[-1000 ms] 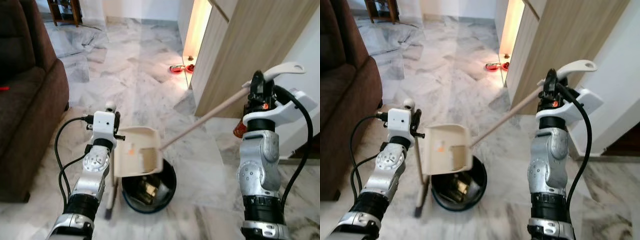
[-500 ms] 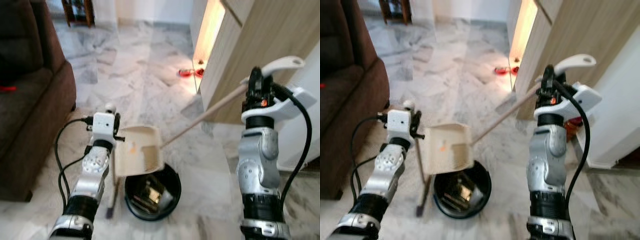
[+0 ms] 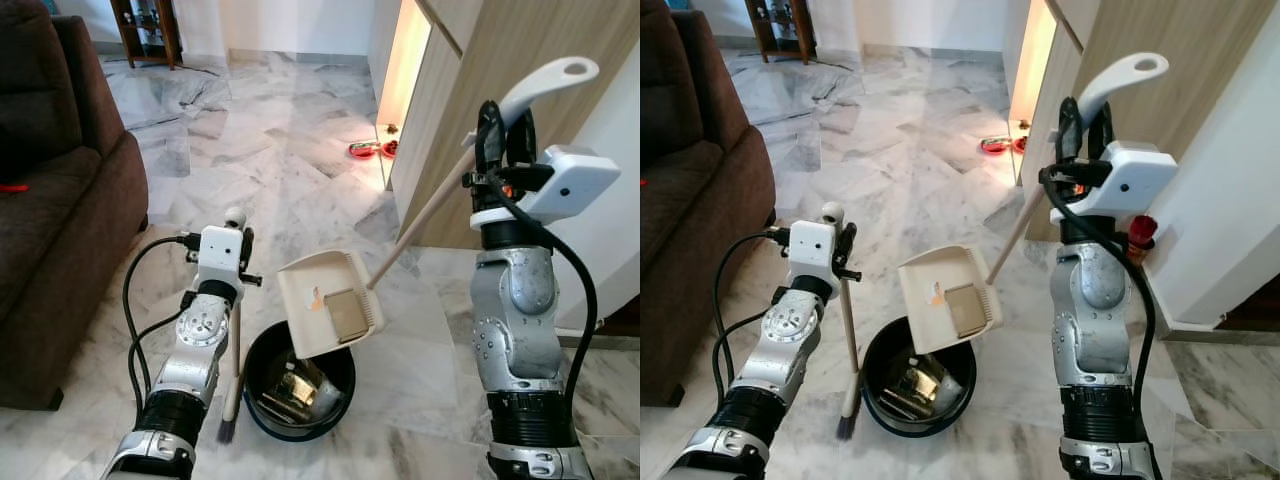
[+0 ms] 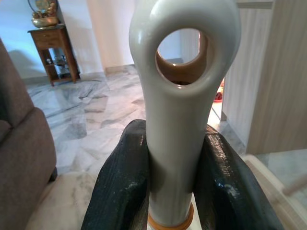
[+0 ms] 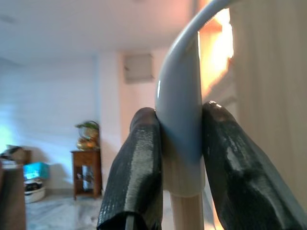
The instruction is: Sweep floor
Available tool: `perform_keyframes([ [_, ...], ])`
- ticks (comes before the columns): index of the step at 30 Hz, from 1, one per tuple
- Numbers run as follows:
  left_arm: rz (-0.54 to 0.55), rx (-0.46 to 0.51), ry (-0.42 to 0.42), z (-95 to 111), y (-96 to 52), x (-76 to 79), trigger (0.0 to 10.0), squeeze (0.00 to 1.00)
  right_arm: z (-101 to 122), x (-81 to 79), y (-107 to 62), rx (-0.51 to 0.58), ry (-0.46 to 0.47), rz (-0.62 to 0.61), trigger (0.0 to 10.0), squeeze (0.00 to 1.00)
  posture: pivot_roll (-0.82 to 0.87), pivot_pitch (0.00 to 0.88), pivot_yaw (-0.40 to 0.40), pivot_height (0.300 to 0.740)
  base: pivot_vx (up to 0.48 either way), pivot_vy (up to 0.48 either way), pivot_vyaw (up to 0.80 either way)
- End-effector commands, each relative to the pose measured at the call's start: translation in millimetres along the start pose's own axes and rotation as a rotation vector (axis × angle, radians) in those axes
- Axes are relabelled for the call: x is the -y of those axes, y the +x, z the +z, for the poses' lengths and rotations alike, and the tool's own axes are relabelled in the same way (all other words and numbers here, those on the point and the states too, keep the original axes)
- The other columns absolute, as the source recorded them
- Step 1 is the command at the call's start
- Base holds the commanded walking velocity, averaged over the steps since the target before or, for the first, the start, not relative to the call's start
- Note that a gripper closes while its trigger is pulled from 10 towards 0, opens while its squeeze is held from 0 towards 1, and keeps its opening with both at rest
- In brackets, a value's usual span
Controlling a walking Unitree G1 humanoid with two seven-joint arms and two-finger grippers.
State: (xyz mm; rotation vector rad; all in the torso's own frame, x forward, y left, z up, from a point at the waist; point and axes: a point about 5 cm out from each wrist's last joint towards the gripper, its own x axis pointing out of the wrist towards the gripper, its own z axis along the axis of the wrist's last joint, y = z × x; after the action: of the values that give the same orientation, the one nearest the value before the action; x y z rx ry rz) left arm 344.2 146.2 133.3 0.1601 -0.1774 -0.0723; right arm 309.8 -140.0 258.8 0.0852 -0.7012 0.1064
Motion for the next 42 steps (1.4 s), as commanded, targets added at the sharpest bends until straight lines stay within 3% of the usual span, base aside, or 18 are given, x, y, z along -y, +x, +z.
perform_keyframes([
  [1, -0.002, 0.059, 0.000, 12.1, 2.9, -0.1, 10.0, 0.00, 28.7, -14.0, 4.2, 0.150, -0.009, 0.059, 10.0, 0.00, 0.10, 0.067, -0.066, 0.740, 0.000, 0.000, 0.00],
  [7, -0.009, 0.061, 0.002, 12.0, 2.5, 1.7, 10.0, 0.00, 43.7, -40.8, -0.6, 0.212, -0.017, 0.183, 10.0, 0.00, 0.10, 0.065, -0.067, 0.740, 0.000, 0.000, 0.00],
  [14, -0.012, 0.064, 0.002, 12.5, 2.6, 2.1, 10.0, 0.00, 47.4, -50.8, -5.3, 0.214, -0.006, 0.241, 10.0, 0.00, 0.10, 0.063, -0.067, 0.740, 0.000, 0.000, 0.00],
  [16, -0.013, 0.066, 0.003, 12.8, 2.8, 2.0, 10.0, 0.00, 49.4, -57.5, -11.3, 0.216, -0.024, 0.311, 10.0, 0.00, 0.10, 0.059, -0.067, 0.740, 0.000, 0.000, 0.00],
  [24, -0.020, 0.073, -0.002, 13.9, 3.6, 2.2, 10.0, 0.00, 52.5, -69.4, -23.5, 0.228, -0.111, 0.439, 10.0, 0.00, 0.10, 0.054, -0.066, 0.740, 0.000, 0.000, 0.00],
  [39, -0.016, 0.075, -0.003, 14.5, 4.2, 0.2, 10.0, 0.00, 67.9, -82.5, -29.4, 0.263, -0.092, 0.493, 10.0, 0.00, 0.11, 0.060, -0.066, 0.740, 0.000, 0.000, 0.00],
  [42, -0.014, 0.076, -0.002, 15.0, 4.7, -0.2, 10.0, 0.00, 70.3, -85.7, -31.6, 0.277, -0.139, 0.536, 10.0, 0.00, 0.11, 0.061, -0.067, 0.740, 0.000, 0.000, 0.00],
])
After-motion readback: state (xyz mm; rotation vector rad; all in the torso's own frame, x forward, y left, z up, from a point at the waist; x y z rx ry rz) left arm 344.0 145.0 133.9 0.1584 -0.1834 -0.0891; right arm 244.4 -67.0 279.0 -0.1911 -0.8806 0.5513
